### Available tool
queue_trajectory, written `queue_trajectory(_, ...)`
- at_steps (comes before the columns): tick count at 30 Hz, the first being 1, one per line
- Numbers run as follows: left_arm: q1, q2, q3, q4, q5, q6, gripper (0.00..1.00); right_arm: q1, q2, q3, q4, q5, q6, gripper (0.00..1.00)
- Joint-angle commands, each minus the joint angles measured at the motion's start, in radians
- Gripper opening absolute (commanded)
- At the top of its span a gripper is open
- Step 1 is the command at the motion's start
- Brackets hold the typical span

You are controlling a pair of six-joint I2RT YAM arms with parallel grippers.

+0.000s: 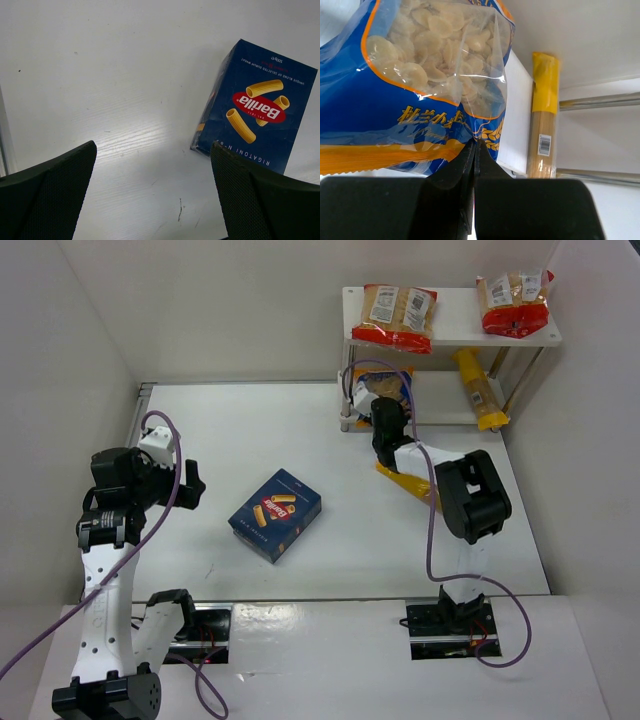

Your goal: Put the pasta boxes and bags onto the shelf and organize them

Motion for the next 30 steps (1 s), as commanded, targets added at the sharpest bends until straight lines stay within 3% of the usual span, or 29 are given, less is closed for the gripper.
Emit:
queue_trajectory(1,0.007,-0.014,-0.008,0.027,0.009,0.007,1.00,0.016,0.017,0.066,0.139,-0.003,-0.005,0.00)
queue_trajectory(15,0.007,-0.004,-0.008,0.036,0.000,0.007,1.00,0.016,0.075,0.075,0.235,0.015,-0.043,0.00)
queue_trajectory(30,0.007,0.005,-0.008,0.036,0.000,0.007,1.00,0.007,0.106,0.105,0.226,0.015,-0.043,0.00)
